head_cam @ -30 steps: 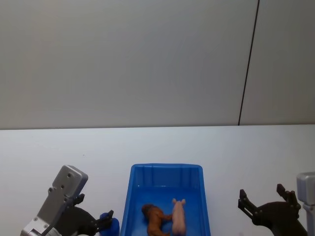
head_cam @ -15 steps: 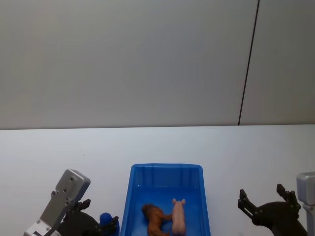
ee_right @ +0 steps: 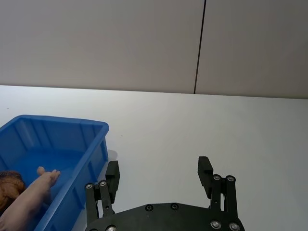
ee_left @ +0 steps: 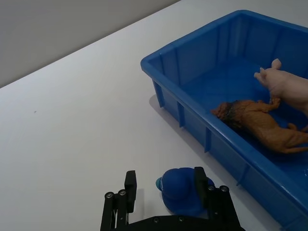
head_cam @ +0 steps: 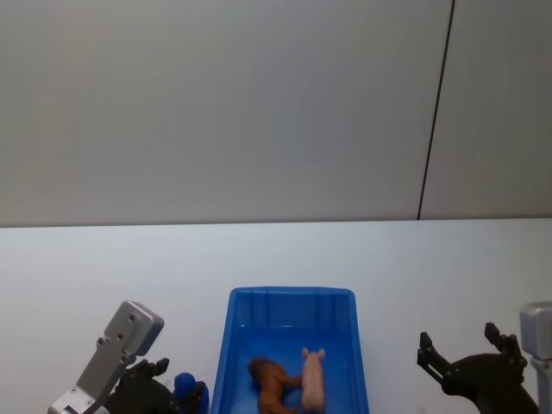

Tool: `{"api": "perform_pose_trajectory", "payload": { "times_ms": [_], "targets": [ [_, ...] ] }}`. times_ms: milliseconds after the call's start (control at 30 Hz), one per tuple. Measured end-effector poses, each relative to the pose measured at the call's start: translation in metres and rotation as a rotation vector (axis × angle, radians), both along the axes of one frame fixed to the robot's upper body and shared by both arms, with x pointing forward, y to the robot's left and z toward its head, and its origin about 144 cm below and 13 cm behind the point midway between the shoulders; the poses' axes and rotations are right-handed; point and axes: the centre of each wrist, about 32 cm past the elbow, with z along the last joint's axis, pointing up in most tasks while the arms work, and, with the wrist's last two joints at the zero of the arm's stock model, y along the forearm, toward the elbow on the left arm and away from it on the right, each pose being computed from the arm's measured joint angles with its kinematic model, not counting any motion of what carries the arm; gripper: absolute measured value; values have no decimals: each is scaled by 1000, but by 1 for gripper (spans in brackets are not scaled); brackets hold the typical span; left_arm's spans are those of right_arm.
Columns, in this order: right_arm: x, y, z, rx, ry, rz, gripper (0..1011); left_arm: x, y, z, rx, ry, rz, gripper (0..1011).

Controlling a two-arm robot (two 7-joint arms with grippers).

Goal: Pick up the two dolls from the table and place them into the box.

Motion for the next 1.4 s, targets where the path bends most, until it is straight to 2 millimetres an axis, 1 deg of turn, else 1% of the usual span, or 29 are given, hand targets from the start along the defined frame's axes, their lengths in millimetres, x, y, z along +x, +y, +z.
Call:
{"api": "perform_pose_trajectory", "payload": {
  "times_ms": [33,67,133,167,200,233,267,333,367,400,633,900,1200,1400],
  "targets": [
    [0,0,0,0,0,0,1001,0,0,0,0,1,0,756],
    [0,0,0,0,0,0,1001,1,0,-1,0,2,-2,711],
    [0,0,0,0,0,0,1001,2,1,-1,1,4,-4,653],
    [0,0,0,0,0,0,1001,2,1,-1,1,4,-4,653],
    [0,0,0,0,0,0,1001,3,1,-2,1,3,-5,591],
    [0,0,0,0,0,0,1001,3,1,-2,0,3,-6,572],
    [0,0,0,0,0,0,1001,4,1,-2,-1,2,-8,507],
    [0,0,0,0,0,0,1001,4,1,-3,-3,1,-11,446],
    [0,0,0,0,0,0,1001,4,1,-3,-4,0,-12,446],
    [0,0,0,0,0,0,1001,5,1,-3,-6,-1,-14,388],
    [0,0,0,0,0,0,1001,5,2,-4,-15,-14,-22,318],
    [0,0,0,0,0,0,1001,4,3,-3,-26,-54,-15,276],
    [0,0,0,0,0,0,1001,-2,1,8,-22,-156,22,227],
    [0,0,0,0,0,0,1001,-5,-2,20,-17,-241,38,191]
  ]
}}
